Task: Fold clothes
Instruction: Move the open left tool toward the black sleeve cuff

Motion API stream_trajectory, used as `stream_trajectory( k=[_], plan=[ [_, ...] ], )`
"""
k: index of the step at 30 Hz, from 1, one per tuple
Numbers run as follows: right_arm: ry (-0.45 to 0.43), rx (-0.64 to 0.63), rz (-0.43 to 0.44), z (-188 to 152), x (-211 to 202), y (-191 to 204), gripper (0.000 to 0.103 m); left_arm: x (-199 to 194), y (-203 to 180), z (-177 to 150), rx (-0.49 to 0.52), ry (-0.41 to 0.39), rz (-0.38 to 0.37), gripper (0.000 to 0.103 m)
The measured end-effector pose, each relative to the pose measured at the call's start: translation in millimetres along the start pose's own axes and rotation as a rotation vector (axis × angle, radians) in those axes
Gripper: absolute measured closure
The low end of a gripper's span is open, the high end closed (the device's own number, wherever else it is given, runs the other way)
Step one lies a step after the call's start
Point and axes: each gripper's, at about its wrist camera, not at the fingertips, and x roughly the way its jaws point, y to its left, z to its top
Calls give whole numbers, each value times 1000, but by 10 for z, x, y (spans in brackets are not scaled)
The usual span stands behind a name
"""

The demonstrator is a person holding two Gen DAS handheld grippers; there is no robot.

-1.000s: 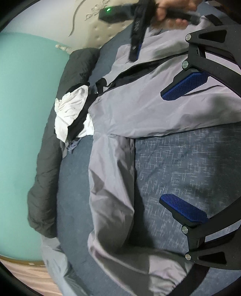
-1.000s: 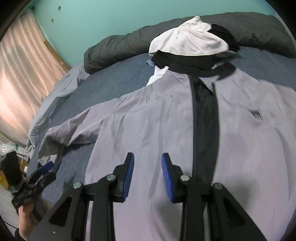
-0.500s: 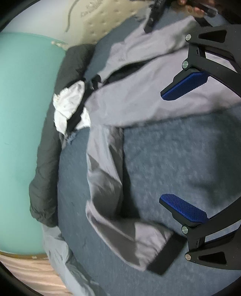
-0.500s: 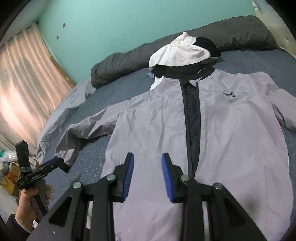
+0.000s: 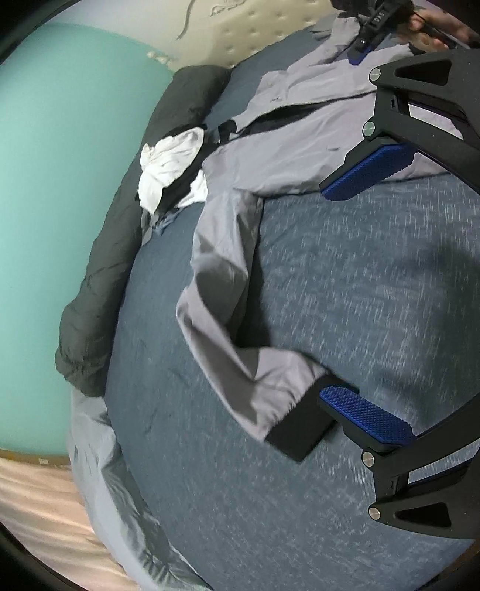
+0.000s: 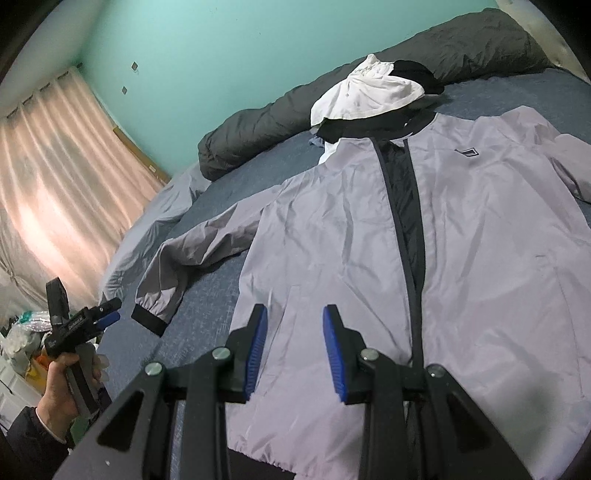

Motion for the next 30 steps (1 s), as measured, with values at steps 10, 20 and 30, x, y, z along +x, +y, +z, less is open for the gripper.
stream_trajectory(
  k=[10,20,30],
  plan=[
    [-2,29,-2,-86,28,-95,72,95,293,-45,0,19,39,0],
    [-8,7,0,-108,45,-34,72,272,464,-43,23,50,34,0],
    [2,6,-13,-130,99,-73,72,398,745,-17,-17,65,62,1]
  ],
)
